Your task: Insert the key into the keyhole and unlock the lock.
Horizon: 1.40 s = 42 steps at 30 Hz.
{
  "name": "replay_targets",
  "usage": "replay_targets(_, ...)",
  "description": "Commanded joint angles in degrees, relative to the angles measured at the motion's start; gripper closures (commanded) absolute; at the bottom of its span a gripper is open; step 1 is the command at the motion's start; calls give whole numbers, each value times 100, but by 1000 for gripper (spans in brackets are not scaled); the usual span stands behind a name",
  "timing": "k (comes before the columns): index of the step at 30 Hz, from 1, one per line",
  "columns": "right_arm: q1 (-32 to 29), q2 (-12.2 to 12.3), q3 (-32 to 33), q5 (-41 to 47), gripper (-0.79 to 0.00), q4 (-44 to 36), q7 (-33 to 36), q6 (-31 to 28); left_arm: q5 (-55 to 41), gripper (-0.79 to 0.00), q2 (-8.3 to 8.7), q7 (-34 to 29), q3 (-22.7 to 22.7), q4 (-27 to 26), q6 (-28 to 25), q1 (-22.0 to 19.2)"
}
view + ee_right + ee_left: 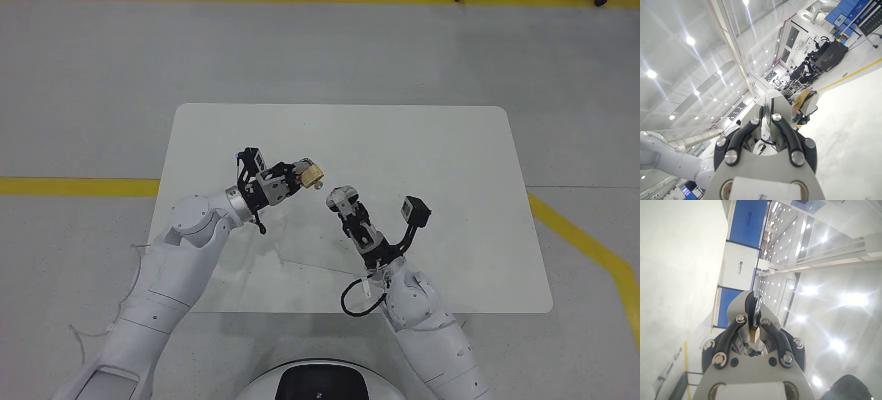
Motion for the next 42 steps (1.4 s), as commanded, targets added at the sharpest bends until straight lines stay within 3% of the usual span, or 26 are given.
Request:
replay_targets(1, 2, -1, -1, 0, -785, 1, -1, 6, 546, 0, 23, 450, -38, -196, -355, 114)
replay_targets(6, 2, -1, -1, 0, -785, 1, -1, 6, 911, 0, 53, 841, -133, -633, -612, 408)
replay_targets(9, 1, -19, -3, -297, -785, -12, -150, 468, 1257, 0, 70, 1105, -178, -798, -792, 525)
replay_targets(11, -6, -41, -144, 73, -554, 23, 40, 672, 1442, 0, 77, 1213, -192, -882, -929, 588)
replay_targets(12, 4, -49, -212, 426, -502, 43, 288, 868, 1465, 0, 74, 1196, -160, -931, -981, 628)
replay_targets(13, 38, -49, -256, 773, -388, 24, 603, 1065, 1396, 0, 70, 1130, -139, -958, -1018, 656)
replay_targets(18, 144, 6, -143, 2815, -259, -227, 2248, 1860, 1444, 0, 66, 1040, -104, -958, -1122, 680)
replay_targets(21, 142, 61, 25, 3865, -259, -349, 3150, 2498, 1421, 0, 61, 1019, -99, -942, -1183, 683)
replay_targets(23, 177, 94, 149, 4348, -185, -385, 3580, 2975, 1400, 0, 59, 986, -98, -941, -1221, 684)
replay_targets(27, 236, 141, 333, 4794, -157, -442, 4009, 3498, 1398, 0, 58, 947, -102, -948, -1249, 688)
replay_targets(32, 255, 155, 387, 4815, -111, -468, 3882, 3609, 1416, 0, 56, 912, -93, -956, -1240, 680)
replay_targets(42, 308, 155, 288, 4647, -185, -445, 3657, 3557, 1478, 0, 48, 858, -55, -970, -1179, 652)
